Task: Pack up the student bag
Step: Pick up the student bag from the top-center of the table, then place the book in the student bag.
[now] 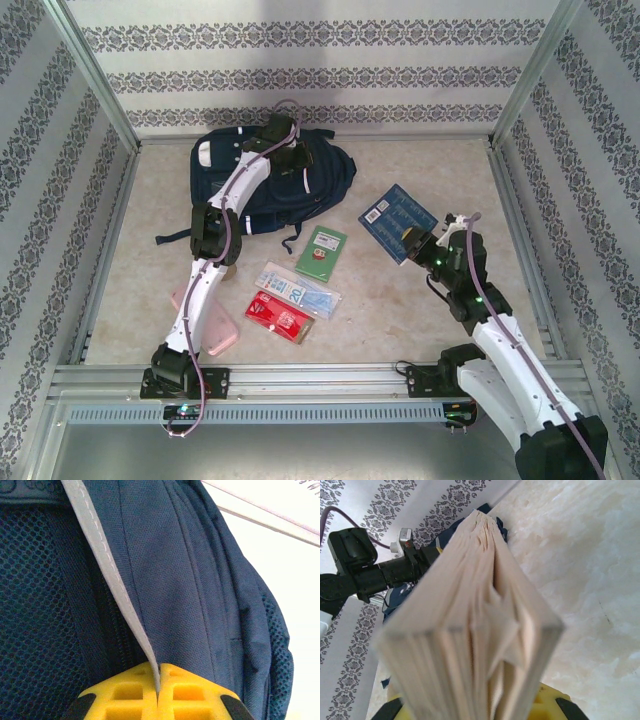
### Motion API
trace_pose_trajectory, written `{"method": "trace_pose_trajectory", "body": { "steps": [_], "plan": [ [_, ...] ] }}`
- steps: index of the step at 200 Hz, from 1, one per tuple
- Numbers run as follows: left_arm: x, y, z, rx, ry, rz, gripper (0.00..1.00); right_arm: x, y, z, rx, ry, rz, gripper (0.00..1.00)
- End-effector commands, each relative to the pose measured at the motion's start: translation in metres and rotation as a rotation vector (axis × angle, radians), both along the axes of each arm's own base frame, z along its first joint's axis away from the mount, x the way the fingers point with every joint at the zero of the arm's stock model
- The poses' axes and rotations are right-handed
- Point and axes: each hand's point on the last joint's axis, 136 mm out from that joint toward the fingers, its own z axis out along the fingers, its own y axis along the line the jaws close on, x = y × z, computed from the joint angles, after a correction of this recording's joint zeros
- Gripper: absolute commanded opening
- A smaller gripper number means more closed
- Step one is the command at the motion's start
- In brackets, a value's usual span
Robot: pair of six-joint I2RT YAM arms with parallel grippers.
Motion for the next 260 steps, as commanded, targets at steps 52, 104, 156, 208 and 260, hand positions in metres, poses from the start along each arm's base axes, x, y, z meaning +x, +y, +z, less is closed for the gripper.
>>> {"method": "trace_pose_trajectory", "body": {
  "steps": [52,104,156,208,260],
  "plan": [
    [-0.075,-0.030,0.226,-0.108,-0.266,-0.196,0.00,-0.018,-0.015,0.059,-0.089,-0.126,-0.023,0.00],
    [-0.145,-0.029,0.296,-0.151,-0.347,-0.368,0.00,-0.031,-0.009,0.106,-0.107,-0.187,0.044,0.00],
    [-0.183,-0.037,0.311,-0.208,-0.367,-0.521,0.00,-0.032,0.011,0.100,-0.046,-0.105,0.149,0.00],
    [-0.195,-0.052,0.325,-0.334,-0.366,-0.615,0.00,-0.027,0.038,0.075,0.067,-0.003,0.273,0.00],
    [-0.199,-0.060,0.320,-0.382,-0.339,-0.660,0.00,0.001,0.059,0.067,0.176,0.016,0.313,0.00]
  ]
}}
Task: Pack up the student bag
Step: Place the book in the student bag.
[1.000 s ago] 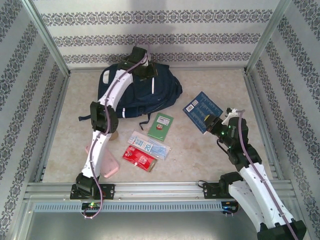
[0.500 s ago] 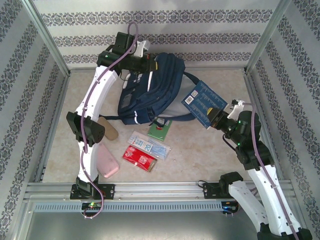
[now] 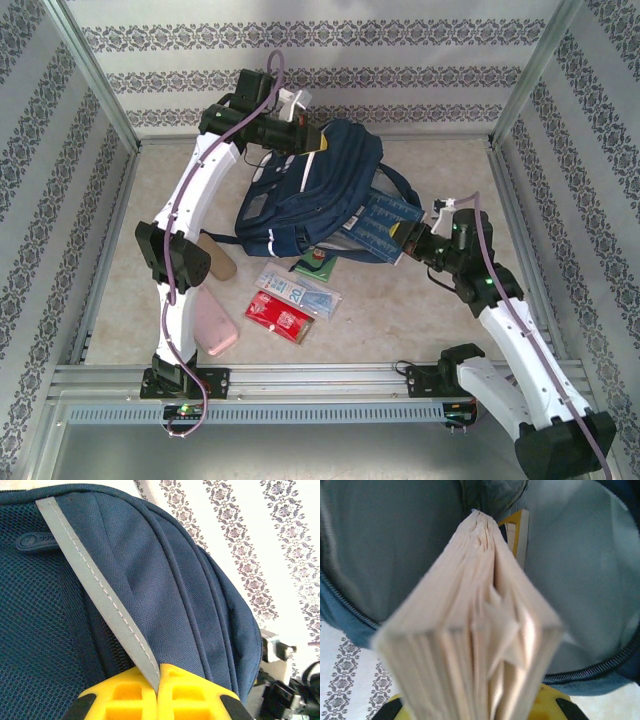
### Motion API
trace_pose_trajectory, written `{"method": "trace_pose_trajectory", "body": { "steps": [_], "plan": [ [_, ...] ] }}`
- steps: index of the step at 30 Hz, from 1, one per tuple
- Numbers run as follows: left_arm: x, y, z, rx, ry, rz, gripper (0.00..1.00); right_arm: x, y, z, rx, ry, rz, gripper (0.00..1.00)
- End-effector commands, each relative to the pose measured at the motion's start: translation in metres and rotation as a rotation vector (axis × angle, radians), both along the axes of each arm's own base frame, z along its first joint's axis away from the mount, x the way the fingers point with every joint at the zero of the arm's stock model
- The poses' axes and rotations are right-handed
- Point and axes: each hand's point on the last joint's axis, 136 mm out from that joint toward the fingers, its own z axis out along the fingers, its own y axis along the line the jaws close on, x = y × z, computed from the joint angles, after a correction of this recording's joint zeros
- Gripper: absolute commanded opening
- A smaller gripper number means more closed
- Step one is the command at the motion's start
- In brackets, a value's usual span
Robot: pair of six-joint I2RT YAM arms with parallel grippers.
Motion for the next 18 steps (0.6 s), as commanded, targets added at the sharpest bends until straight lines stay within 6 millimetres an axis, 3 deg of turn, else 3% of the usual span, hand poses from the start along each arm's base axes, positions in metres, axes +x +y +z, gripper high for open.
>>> {"method": "trace_pose_trajectory", "body": {
  "steps": [1,6,18],
  "plan": [
    [-0.016,-0.012,0.068,-0.151,-0.198,-0.112,0.00,0.017,0.016,0.025,0.097,-0.079,0.047,0.00],
    [-0.016,-0.018,0.068,-0.167,-0.193,-0.122,0.00,0.038,0.035,0.017,0.094,-0.061,0.094,0.00],
    [-0.015,-0.027,0.067,-0.197,-0.176,-0.148,0.00,0.094,0.106,-0.014,0.025,-0.030,0.196,0.00]
  ]
}}
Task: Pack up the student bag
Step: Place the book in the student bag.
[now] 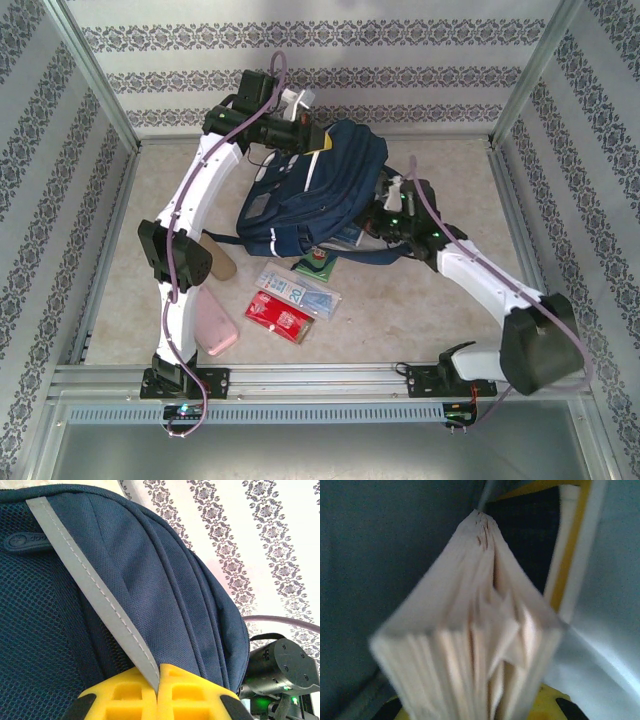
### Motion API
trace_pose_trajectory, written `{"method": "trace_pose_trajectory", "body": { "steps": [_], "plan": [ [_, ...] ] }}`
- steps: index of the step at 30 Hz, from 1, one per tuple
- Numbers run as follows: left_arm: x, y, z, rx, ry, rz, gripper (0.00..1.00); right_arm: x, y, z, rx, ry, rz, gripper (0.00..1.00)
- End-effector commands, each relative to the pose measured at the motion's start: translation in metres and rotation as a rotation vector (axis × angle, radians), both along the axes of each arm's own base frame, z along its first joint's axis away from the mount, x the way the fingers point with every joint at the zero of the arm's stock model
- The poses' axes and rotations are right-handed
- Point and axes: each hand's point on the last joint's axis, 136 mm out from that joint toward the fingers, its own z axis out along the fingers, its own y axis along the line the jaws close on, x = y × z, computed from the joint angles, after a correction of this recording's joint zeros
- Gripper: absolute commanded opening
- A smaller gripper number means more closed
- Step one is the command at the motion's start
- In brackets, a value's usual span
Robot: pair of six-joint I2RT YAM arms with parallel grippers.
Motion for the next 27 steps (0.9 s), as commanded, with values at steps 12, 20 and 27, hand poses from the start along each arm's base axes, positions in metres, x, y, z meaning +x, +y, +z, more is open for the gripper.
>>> {"method": "trace_pose_trajectory", "body": {
  "steps": [12,20,27],
  "plan": [
    [-0.009,-0.021,0.065,-0.170,-0.189,-0.104,0.00,0.096,0.091,-0.035,-0.075,-0.016,-0.003,0.29],
    [0.019,-0.002,0.045,-0.111,-0.177,-0.007,0.00,0.091,0.082,-0.013,-0.112,-0.158,0.005,0.82],
    [0.087,0.050,0.020,0.017,-0.220,0.273,0.00,0.067,0.044,0.028,-0.204,-0.297,0.004,0.98]
  ]
}}
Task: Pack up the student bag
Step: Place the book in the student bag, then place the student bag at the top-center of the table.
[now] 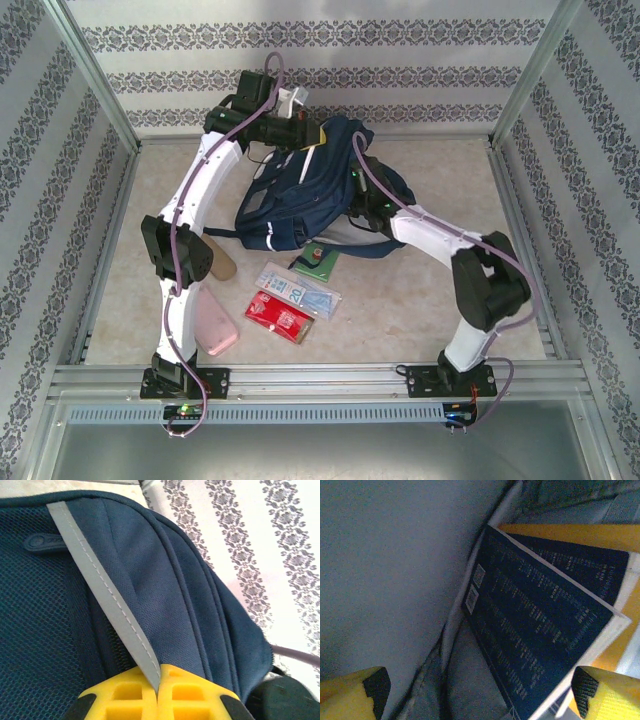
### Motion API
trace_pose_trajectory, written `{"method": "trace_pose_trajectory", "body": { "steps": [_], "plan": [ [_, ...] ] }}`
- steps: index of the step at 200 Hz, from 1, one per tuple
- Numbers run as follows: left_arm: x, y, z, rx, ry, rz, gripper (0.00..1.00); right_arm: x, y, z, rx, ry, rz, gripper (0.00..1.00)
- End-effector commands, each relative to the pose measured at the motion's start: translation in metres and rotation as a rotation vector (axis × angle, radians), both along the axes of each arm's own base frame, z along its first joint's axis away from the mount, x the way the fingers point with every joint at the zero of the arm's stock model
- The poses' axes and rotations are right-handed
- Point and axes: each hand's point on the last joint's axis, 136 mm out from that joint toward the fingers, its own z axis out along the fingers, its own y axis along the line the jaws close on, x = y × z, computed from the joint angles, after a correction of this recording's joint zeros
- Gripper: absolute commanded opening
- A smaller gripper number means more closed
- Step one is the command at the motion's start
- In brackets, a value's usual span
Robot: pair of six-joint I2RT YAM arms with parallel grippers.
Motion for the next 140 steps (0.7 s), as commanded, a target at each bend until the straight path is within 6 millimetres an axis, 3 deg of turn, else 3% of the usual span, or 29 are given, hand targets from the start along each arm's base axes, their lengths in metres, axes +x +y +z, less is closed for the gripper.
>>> {"method": "trace_pose_trajectory", "body": {
  "steps": [1,36,60,76,101,140],
  "plan": [
    [0.057,0.039,0.039,-0.002,-0.224,0.180,0.00,-0.011,-0.020,0.045,-0.063,-0.162,0.002,0.98],
    [0.113,0.093,0.023,0.058,-0.224,0.475,0.00,-0.032,-0.059,0.058,-0.186,-0.188,-0.087,0.98],
    [0.137,0.120,0.007,0.108,-0.216,0.606,0.00,-0.049,-0.088,0.059,-0.261,-0.193,-0.167,0.96],
    [0.146,0.124,-0.003,0.124,-0.215,0.631,0.00,-0.060,-0.099,0.057,-0.272,-0.192,-0.190,0.96],
    [0.158,0.116,-0.036,0.122,-0.169,0.613,0.00,-0.077,-0.103,0.048,-0.250,-0.177,-0.177,0.95],
    [0.166,0.096,-0.075,0.083,-0.102,0.543,0.00,-0.096,-0.087,0.021,-0.229,-0.124,-0.065,0.91]
  ]
}}
